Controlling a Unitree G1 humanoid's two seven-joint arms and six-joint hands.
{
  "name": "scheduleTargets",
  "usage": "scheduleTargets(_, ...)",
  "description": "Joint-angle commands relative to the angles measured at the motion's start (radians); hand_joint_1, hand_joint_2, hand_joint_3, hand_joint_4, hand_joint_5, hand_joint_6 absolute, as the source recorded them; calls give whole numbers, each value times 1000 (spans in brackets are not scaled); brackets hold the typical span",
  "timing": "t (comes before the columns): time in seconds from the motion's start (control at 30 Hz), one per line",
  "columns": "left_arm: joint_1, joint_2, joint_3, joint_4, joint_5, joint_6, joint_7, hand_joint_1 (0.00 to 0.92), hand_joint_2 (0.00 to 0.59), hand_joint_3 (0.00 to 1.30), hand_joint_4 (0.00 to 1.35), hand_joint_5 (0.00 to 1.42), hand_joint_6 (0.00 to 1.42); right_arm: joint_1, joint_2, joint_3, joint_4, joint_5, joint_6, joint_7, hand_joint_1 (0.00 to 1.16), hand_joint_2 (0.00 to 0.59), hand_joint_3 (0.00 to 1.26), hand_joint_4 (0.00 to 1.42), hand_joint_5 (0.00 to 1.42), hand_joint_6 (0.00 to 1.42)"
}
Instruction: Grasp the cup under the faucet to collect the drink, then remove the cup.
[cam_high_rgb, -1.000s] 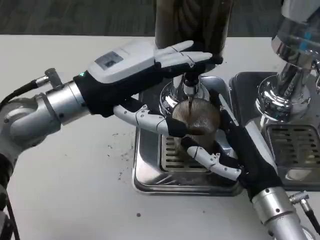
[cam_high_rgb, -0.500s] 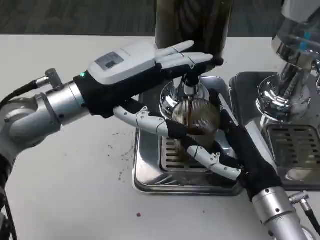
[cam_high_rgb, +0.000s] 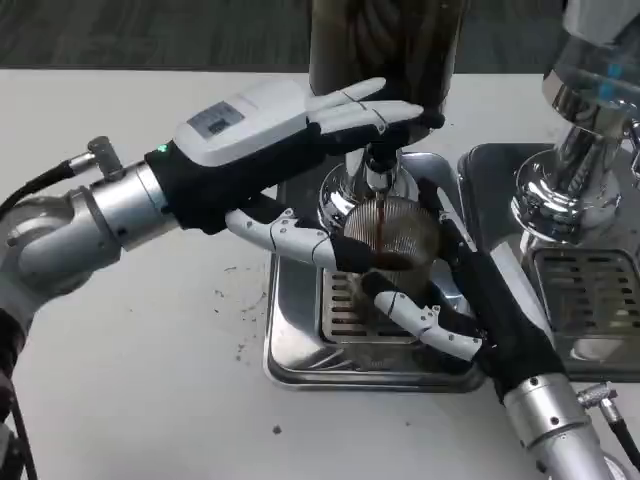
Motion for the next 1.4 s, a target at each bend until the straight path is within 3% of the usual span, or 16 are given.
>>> scheduleTargets(0.03, 13, -8, 2, 22, -40, 1, -58, 0, 50, 138, 36, 2, 0, -12, 9, -5, 13, 9, -22, -9, 610, 243, 0, 0, 0, 80)
scheduleTargets(0.27, 11, -37, 29, 43, -190, 10, -188, 0, 52, 145, 36, 9, 2, -9, 13, -6, 15, 8, -23, -13, 605, 245, 0, 0, 0, 80)
scheduleTargets(0.83, 22, -68, 107, -6, -376, 17, -377, 0, 62, 148, 44, 25, 22, -16, 13, -7, 26, 7, -31, -16, 602, 246, 0, 0, 0, 80)
scheduleTargets(1.4, 124, -87, 243, -144, -649, 112, -581, 0, 87, 165, 78, 65, 41, -19, 15, -11, 46, 15, -46, -13, 602, 246, 0, 0, 0, 80)
